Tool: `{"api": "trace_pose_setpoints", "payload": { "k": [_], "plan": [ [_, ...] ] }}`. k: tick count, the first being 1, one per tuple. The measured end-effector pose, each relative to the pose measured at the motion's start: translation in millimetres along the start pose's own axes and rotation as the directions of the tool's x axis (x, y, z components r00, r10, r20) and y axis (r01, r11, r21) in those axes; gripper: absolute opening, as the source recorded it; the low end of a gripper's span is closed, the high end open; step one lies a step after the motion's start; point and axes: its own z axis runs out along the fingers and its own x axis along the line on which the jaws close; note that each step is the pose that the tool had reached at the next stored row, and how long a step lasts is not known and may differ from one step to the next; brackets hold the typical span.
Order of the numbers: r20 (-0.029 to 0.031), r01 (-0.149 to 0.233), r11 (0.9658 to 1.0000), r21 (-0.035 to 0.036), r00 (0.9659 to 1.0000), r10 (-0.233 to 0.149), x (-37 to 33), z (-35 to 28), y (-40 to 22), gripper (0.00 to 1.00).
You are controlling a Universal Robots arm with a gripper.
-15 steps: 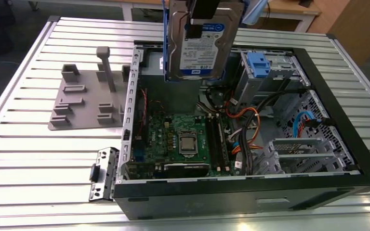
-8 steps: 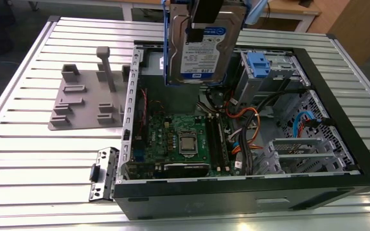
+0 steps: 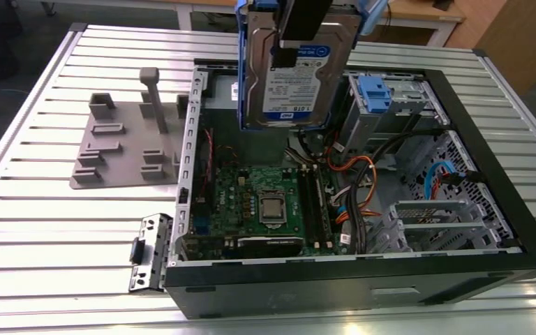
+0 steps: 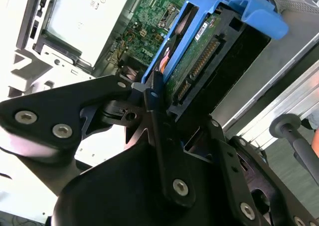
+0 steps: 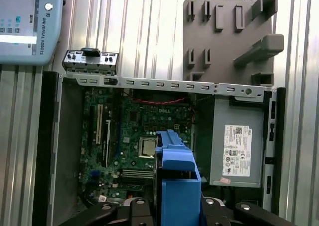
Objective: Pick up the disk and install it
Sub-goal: 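Pick up the disk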
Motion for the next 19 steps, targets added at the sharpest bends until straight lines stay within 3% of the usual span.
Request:
{"api": "trace_pose_setpoints", "payload": {
  "k": [10, 15, 17, 19],
  "plan": [
    [-0.0001, 0.0, 1.0, -0.0001, 1.0, 0.0, 13.4, 0.2, -1.9, 0.36],
    [0.0009, 0.0, 1.0, 0.0001, 1.0, 0.0, 26.0, 0.8, -2.5, 0.36],
    [0.0048, 0.0, 1.0, 0.0003, 1.0, 0.0, 31.7, 1.3, -2.5, 0.36],
    [0.0161, 0.0, 1.0, 0.0011, 0.9999, 0.0, 35.8, 2.0, -2.4, 0.36]
  ]
}}
